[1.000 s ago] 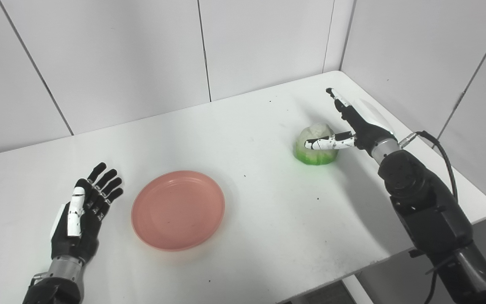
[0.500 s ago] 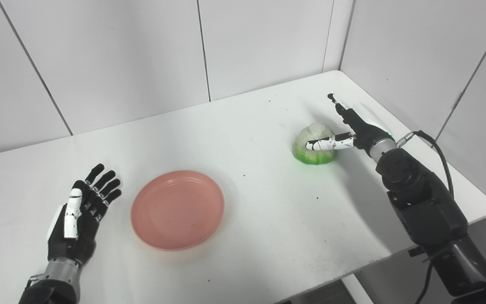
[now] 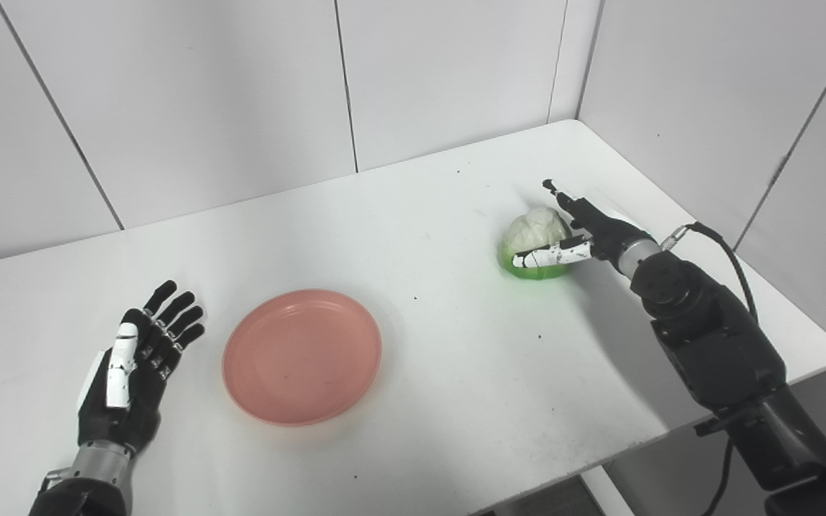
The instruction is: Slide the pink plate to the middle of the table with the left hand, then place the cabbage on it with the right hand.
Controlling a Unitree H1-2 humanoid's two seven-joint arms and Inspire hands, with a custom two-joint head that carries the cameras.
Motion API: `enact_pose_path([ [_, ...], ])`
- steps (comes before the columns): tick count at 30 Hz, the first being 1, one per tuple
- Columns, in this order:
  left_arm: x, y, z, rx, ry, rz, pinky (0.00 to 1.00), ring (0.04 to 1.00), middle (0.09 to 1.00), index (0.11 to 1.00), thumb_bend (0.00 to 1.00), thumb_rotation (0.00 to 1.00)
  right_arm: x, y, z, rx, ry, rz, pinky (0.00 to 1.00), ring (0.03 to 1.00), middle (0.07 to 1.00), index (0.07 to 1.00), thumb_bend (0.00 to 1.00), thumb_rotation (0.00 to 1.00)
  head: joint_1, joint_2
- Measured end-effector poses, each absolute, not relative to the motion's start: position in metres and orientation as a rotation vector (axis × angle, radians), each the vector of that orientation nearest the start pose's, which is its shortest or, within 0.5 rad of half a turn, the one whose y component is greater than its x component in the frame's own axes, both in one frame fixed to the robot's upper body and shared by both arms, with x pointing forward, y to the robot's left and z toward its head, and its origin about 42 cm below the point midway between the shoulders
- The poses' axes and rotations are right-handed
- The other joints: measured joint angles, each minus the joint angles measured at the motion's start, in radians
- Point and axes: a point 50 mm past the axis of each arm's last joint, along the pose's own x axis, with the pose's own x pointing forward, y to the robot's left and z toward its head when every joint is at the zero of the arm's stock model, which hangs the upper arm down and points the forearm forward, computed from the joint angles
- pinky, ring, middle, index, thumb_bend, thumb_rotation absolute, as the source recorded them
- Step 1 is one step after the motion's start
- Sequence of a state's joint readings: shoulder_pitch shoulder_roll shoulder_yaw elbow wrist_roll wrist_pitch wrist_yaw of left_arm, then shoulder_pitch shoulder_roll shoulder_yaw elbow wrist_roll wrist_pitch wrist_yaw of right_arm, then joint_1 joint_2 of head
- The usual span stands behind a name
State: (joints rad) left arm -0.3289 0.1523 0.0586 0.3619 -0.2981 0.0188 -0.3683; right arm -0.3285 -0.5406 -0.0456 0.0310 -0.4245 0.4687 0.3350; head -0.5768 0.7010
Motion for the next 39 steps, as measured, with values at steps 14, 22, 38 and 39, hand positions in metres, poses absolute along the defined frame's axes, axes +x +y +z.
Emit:
enact_pose_path([
  [14,0.384,0.244,0.111,-0.16,0.021,-0.346,0.87,0.867,0.879,0.875,0.48,1.0,0.391,-0.382,0.21,-0.878,0.305,-0.015,0.87,0.926,0.944,0.952,1.0,0.2,0.014,0.003],
  [22,0.382,0.243,0.112,-0.157,0.021,-0.349,0.86,0.861,0.875,0.87,0.47,1.0,0.394,-0.386,0.208,-0.899,0.234,-0.095,0.59,0.594,0.631,0.666,0.9,0.02,0.021,0.005],
  [38,0.38,0.24,0.112,-0.146,0.03,-0.358,0.88,0.877,0.889,0.884,0.48,1.0,0.408,-0.376,0.193,-0.839,0.179,-0.15,0.39,0.443,0.474,0.495,0.53,0.0,0.037,0.005],
  [39,0.38,0.24,0.112,-0.146,0.03,-0.357,0.88,0.877,0.889,0.884,0.48,1.0,0.408,-0.376,0.193,-0.834,0.178,-0.152,0.39,0.443,0.474,0.496,0.53,0.0,0.037,0.005],
])
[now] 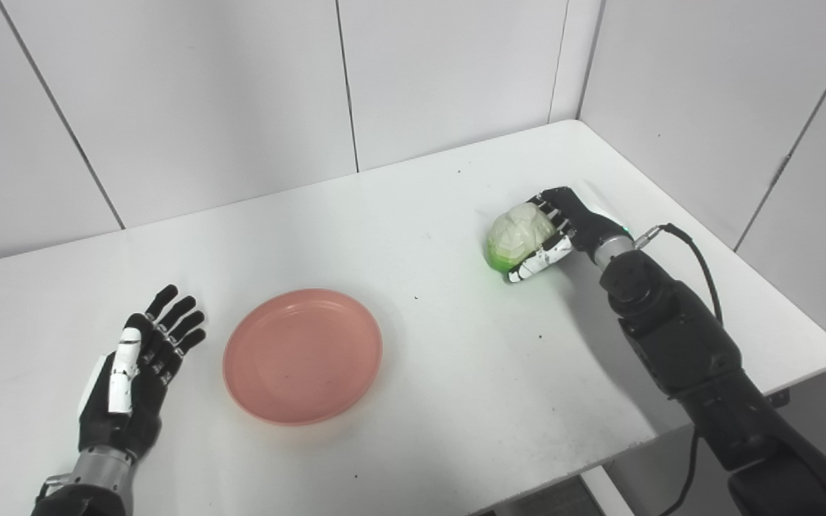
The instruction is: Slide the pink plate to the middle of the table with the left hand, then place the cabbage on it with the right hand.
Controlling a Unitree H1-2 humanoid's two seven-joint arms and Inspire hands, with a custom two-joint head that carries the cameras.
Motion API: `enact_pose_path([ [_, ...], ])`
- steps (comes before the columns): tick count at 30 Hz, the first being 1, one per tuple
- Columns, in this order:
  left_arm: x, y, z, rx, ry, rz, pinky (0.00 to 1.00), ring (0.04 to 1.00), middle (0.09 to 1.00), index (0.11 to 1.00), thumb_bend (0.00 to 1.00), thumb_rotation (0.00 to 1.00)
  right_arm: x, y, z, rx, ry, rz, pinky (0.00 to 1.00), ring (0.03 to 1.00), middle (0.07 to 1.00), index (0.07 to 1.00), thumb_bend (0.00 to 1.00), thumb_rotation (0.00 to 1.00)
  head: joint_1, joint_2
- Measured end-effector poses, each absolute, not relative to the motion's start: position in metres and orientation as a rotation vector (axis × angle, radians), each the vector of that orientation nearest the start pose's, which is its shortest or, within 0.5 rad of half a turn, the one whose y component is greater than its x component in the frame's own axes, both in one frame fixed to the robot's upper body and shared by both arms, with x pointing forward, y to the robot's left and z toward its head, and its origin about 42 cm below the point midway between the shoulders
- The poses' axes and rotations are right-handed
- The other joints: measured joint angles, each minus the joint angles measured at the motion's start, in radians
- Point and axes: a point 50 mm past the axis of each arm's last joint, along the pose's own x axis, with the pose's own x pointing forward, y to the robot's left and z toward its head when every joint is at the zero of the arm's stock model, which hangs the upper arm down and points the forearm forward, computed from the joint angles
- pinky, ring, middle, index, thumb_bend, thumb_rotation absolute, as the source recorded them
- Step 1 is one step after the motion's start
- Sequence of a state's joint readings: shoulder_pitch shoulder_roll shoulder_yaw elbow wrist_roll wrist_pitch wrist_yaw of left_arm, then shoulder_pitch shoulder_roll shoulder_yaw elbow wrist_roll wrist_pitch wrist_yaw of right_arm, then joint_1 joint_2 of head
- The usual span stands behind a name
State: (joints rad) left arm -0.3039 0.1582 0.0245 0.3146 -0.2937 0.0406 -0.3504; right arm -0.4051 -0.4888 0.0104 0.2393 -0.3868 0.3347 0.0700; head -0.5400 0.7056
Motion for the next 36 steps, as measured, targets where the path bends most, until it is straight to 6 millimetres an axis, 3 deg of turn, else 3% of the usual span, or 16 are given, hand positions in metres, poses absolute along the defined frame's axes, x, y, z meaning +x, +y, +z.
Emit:
enact_pose_path([
  [14,0.379,0.236,0.114,-0.141,0.025,-0.351,0.88,0.869,0.881,0.873,0.47,1.0,0.398,-0.368,0.194,-0.759,0.146,-0.123,0.38,0.441,0.466,0.508,0.53,0.0,0.044,0.002],
  [19,0.377,0.232,0.114,-0.129,0.026,-0.342,0.87,0.867,0.881,0.873,0.47,1.0,0.392,-0.356,0.206,-0.745,0.089,-0.081,0.37,0.435,0.462,0.512,0.53,0.0,0.066,0.0],
  [26,0.37,0.214,0.115,-0.128,0.028,-0.333,0.86,0.854,0.868,0.864,0.45,1.0,0.386,-0.328,0.246,-0.736,-0.054,-0.009,0.35,0.417,0.451,0.524,0.52,0.0,0.118,-0.003],
  [35,0.367,0.2,0.116,-0.123,0.031,-0.331,0.86,0.86,0.872,0.871,0.46,1.0,0.39,-0.298,0.254,-0.682,-0.088,0.06,0.36,0.418,0.457,0.516,0.53,0.0,0.176,0.0],
  [36,0.367,0.199,0.116,-0.116,0.032,-0.331,0.86,0.86,0.871,0.87,0.46,1.0,0.391,-0.295,0.254,-0.676,-0.091,0.068,0.35,0.418,0.457,0.516,0.53,0.0,0.216,0.002],
])
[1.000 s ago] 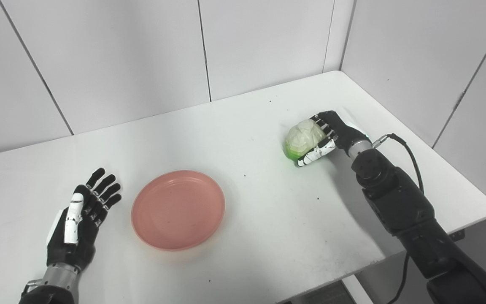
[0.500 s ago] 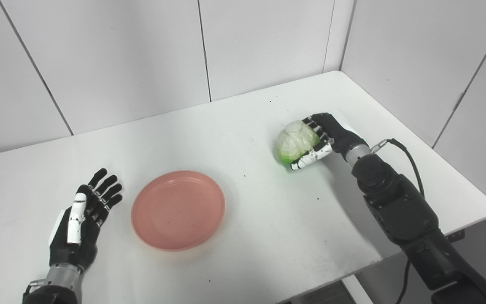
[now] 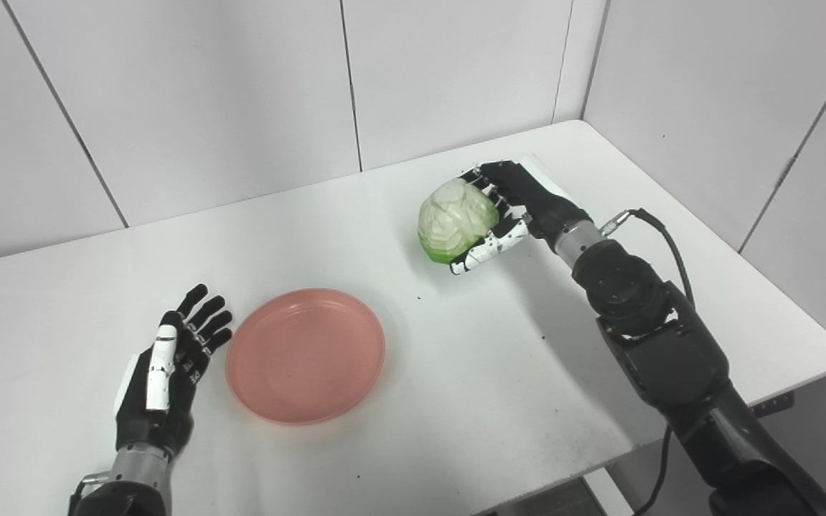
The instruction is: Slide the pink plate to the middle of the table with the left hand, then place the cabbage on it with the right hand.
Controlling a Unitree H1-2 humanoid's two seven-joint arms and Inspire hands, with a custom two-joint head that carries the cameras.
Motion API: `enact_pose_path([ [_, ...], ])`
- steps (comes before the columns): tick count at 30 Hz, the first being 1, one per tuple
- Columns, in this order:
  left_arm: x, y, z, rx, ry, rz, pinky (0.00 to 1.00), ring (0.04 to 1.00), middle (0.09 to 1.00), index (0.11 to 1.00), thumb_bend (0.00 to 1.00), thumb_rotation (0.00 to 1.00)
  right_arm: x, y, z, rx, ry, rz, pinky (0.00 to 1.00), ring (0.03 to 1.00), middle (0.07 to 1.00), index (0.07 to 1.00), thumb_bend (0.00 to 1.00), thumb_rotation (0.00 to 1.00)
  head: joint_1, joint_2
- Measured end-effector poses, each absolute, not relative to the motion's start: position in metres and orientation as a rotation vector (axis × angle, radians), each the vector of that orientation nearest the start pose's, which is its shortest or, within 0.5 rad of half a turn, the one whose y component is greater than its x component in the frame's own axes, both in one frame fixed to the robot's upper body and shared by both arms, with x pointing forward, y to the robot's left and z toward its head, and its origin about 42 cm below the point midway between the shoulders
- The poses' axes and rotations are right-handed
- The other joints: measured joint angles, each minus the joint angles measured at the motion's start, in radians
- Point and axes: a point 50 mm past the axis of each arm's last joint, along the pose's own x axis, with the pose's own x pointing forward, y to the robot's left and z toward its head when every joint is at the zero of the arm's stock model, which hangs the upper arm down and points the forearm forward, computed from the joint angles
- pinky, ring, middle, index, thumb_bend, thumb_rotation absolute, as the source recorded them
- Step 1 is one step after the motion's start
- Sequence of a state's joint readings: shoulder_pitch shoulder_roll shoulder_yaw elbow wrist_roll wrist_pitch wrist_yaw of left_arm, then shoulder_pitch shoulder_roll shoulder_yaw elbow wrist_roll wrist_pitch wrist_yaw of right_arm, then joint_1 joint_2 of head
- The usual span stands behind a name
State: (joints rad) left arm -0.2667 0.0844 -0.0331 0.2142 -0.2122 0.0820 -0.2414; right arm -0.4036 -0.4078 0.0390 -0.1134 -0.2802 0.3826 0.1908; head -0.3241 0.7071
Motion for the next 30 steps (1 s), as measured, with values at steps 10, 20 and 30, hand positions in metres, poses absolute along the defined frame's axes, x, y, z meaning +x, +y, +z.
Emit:
enact_pose_path([
  [10,0.365,0.171,0.117,-0.124,0.028,-0.318,0.85,0.865,0.871,0.868,0.46,1.0,0.411,-0.243,0.234,-0.62,-0.085,0.219,0.36,0.423,0.454,0.516,0.53,0.0,0.141,0.009],
  [20,0.363,0.144,0.119,-0.142,0.032,-0.273,0.89,0.892,0.896,0.885,0.43,1.0,0.426,-0.181,0.213,-0.596,-0.093,0.346,0.35,0.411,0.447,0.523,0.52,0.0,0.229,0.018],
  [30,0.361,0.133,0.12,-0.115,0.035,-0.261,0.88,0.887,0.899,0.889,0.43,1.0,0.426,-0.156,0.195,-0.617,-0.087,0.383,0.36,0.414,0.449,0.521,0.53,0.0,0.29,0.041],
])
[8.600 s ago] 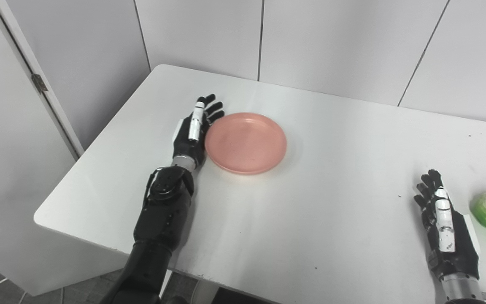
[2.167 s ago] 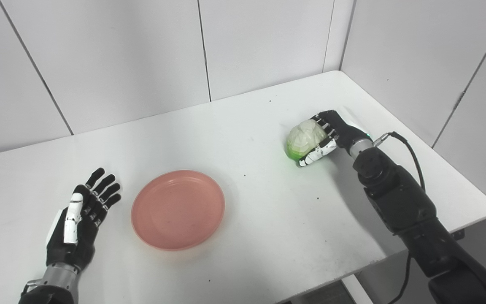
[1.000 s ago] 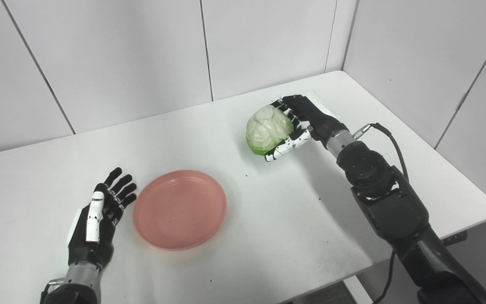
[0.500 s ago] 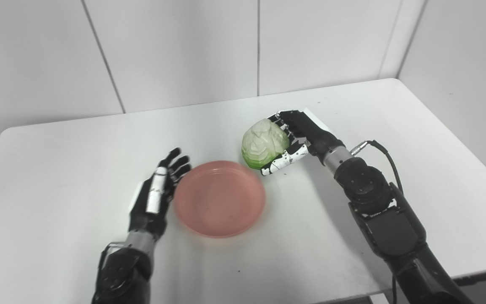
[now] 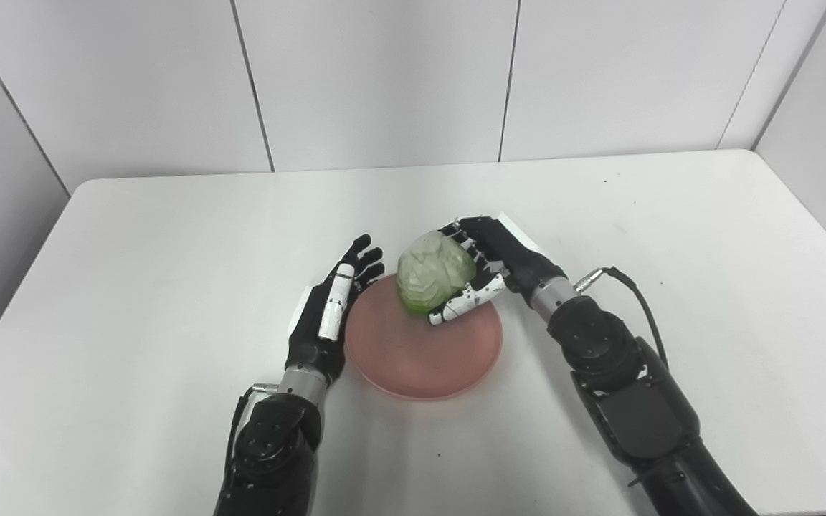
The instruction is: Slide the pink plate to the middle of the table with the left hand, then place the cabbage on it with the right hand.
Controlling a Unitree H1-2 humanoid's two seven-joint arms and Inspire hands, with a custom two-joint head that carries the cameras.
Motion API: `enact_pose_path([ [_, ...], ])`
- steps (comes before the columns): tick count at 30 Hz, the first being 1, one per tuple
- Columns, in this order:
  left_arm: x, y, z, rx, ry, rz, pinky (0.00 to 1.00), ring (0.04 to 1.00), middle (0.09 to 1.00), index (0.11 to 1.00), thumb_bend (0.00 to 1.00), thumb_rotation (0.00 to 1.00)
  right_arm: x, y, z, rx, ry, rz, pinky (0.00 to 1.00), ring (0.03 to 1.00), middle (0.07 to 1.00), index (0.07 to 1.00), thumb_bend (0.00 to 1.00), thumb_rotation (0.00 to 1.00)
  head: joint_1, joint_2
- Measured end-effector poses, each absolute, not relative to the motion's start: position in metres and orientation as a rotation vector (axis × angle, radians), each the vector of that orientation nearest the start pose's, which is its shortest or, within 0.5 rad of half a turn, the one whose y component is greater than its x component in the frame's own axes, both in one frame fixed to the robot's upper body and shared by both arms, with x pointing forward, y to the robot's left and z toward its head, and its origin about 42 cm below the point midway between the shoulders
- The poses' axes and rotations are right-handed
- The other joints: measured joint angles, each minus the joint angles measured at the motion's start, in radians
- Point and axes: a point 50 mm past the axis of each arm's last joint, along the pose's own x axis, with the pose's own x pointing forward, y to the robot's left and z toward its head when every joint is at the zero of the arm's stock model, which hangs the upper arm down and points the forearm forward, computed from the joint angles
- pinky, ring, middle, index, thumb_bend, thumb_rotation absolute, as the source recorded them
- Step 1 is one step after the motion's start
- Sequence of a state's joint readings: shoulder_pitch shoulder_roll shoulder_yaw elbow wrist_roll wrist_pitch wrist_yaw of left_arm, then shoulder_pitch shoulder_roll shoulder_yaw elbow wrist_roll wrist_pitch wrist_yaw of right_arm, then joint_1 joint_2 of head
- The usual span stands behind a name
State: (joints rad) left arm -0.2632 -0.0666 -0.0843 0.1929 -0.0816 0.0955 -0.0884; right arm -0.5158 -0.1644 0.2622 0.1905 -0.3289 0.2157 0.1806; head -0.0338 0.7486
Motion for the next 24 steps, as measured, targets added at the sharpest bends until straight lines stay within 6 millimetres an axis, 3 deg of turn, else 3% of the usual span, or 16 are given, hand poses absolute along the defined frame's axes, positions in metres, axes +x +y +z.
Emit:
enact_pose_path([
  [10,0.361,0.13,0.12,-0.1,0.034,-0.245,0.87,0.88,0.894,0.883,0.43,1.0,0.422,-0.15,0.192,-0.666,-0.128,0.42,0.36,0.407,0.449,0.518,0.53,0.0,-0.005,0.014],
  [24,0.361,0.132,0.121,-0.098,0.036,-0.244,0.86,0.878,0.891,0.88,0.45,1.0,0.398,-0.164,0.175,-0.747,-0.329,0.454,0.39,0.396,0.5,0.535,0.51,0.0,-0.008,0.031],
])
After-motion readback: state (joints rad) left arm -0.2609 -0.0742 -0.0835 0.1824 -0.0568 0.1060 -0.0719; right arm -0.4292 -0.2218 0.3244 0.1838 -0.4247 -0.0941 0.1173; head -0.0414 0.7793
